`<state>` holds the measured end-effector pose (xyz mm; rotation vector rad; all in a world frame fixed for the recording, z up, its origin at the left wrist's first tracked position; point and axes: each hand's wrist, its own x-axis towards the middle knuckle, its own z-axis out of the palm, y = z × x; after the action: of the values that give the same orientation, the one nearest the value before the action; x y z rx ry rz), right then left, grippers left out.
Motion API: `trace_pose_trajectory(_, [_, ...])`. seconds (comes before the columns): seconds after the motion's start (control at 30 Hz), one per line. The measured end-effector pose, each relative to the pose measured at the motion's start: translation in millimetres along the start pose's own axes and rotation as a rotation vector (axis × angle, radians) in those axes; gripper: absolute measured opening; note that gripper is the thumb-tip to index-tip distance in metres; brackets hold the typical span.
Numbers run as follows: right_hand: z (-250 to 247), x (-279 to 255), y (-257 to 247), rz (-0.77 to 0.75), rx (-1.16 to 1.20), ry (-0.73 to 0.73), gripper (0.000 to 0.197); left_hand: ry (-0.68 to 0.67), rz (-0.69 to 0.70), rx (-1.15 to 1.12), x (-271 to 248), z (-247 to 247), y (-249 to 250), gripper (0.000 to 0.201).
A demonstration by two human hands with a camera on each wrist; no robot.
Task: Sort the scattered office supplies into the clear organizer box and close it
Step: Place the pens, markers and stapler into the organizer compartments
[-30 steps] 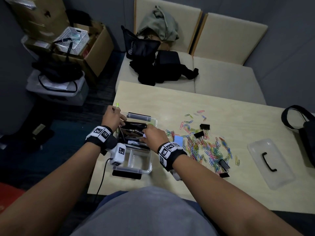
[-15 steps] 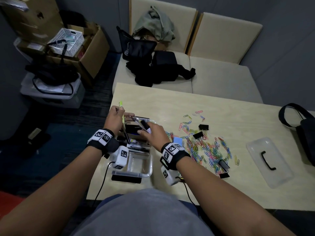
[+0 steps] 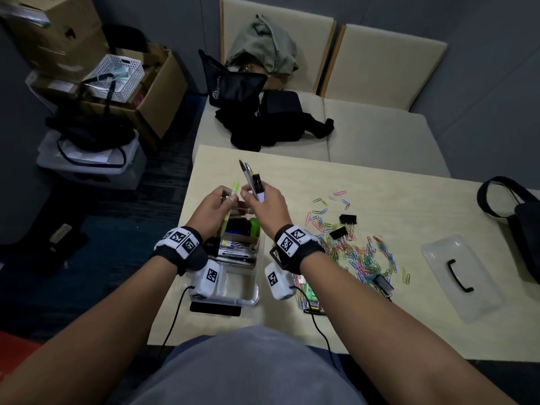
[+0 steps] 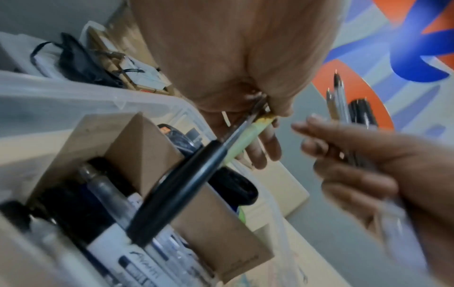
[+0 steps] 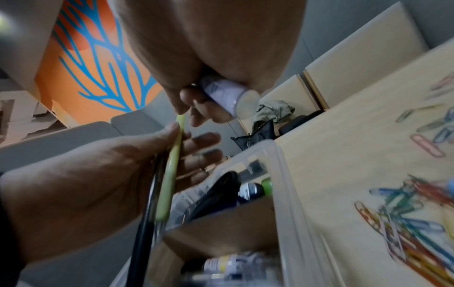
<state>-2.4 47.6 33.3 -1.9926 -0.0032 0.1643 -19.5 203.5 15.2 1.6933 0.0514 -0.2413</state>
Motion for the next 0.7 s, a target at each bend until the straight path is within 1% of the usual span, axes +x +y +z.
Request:
trace_pose_trajectory(0.1, [-12.7, 9.6, -7.9, -0.042, -0.037, -0.017, 0.019, -0.096, 0.009, 0.026, -1.5, 9.3, 2.6, 0.021])
trace_pose_trajectory(0.17, [-20.7, 13.3, -7.1, -0.049, -0.095, -0.028, 0.015, -0.138, 0.017, 0.068, -0.8, 14.9, 4.7, 0.022])
trace_pose_trajectory(0.27, [-29.6, 13.9, 1.2, -0.017, -0.131, -0.035, 0.013, -0.191, 0.004, 0.109, 2.1, 16.5, 0.5, 0.023])
trace_pose_trajectory(0.4, [-34.8, 7.7, 10.2, 0.034, -0.102, -0.118, 0.015, -0.224, -0.008, 0.193, -0.8, 15.1, -0.8, 0.021])
trace_pose_trajectory(0.47, [-36.6, 4.7, 14.0, 0.037, -0.108, -0.103, 0.014, -0.232, 0.016, 0.306, -0.6, 14.0, -1.2, 0.025])
trace_pose_trajectory(0.5, [-38.1, 3.5, 16.0, 0.041, -0.111, -0.078, 0.014, -0.222, 0.042, 0.405, -0.3, 13.6, -0.8, 0.029])
trace_pose_trajectory(0.57, [-42.3, 1.0, 19.9, 0.05, -0.115, -0.037, 0.015, -0.16, 0.101, 0.597, 1.8, 14.2, -3.1, 0.035])
trace_pose_trajectory(0.63, [-46.3, -3.2, 23.5, 0.062, -0.134, -0.037, 0.014, -0.1, 0.134, 0.727, 2.0, 15.5, -6.6, 0.034])
trace_pose_trajectory(0.7, [-49.3, -8.2, 28.3, 0.064, -0.164, -0.047, 0.013, -0.118, 0.174, 0.867, 1.2, 16.4, -12.9, 0.031])
